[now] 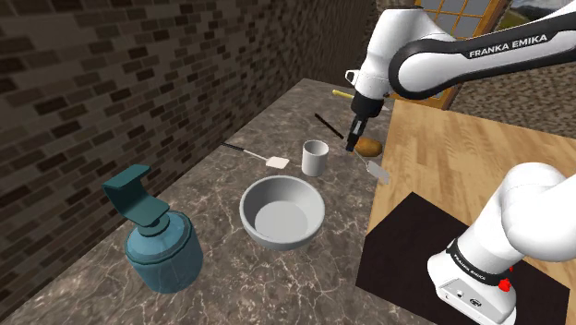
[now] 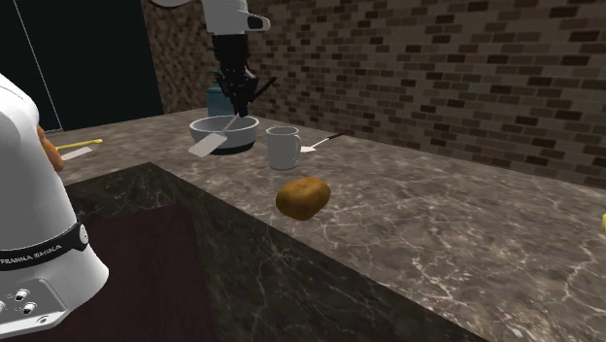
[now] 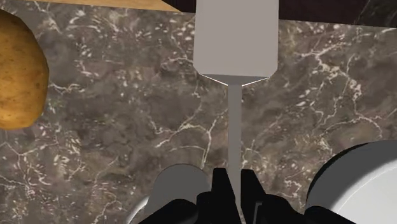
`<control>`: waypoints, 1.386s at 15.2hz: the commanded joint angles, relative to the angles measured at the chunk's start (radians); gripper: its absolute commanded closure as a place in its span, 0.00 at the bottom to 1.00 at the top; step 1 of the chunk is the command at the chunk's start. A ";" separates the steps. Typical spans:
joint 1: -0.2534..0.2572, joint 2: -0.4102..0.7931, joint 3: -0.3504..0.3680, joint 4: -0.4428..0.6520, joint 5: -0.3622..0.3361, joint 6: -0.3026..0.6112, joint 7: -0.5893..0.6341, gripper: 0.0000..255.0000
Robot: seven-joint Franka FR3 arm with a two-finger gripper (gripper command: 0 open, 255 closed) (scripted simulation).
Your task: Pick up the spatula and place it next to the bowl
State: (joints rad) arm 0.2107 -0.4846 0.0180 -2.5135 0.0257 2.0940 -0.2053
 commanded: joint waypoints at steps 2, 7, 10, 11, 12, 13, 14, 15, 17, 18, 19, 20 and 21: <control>0.035 -0.038 0.059 -0.030 0.027 -0.006 0.077 1.00; 0.097 -0.068 0.158 -0.047 0.077 -0.015 0.201 1.00; 0.133 -0.070 0.220 -0.042 0.107 -0.018 0.278 1.00; 0.145 -0.068 0.240 -0.038 0.116 -0.019 0.303 1.00; 0.156 -0.065 0.261 -0.033 0.125 -0.019 0.329 1.00; 0.167 -0.060 0.282 -0.026 0.134 -0.019 0.355 1.00; 0.177 -0.054 0.303 -0.019 0.142 -0.019 0.381 1.00; 0.187 -0.047 0.324 -0.010 0.149 -0.019 0.407 1.00; 0.204 -0.029 0.367 0.011 0.162 -0.018 0.460 1.00; 0.211 -0.018 0.388 0.024 0.167 -0.017 0.487 1.00; 0.218 -0.006 0.410 0.037 0.171 -0.016 0.514 1.00; 0.225 0.007 0.432 0.051 0.174 -0.015 0.541 1.00; 0.230 0.021 0.454 0.067 0.176 -0.014 0.568 1.00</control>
State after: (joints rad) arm 0.4352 -0.4791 0.4489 -2.4675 0.1996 2.0826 0.3327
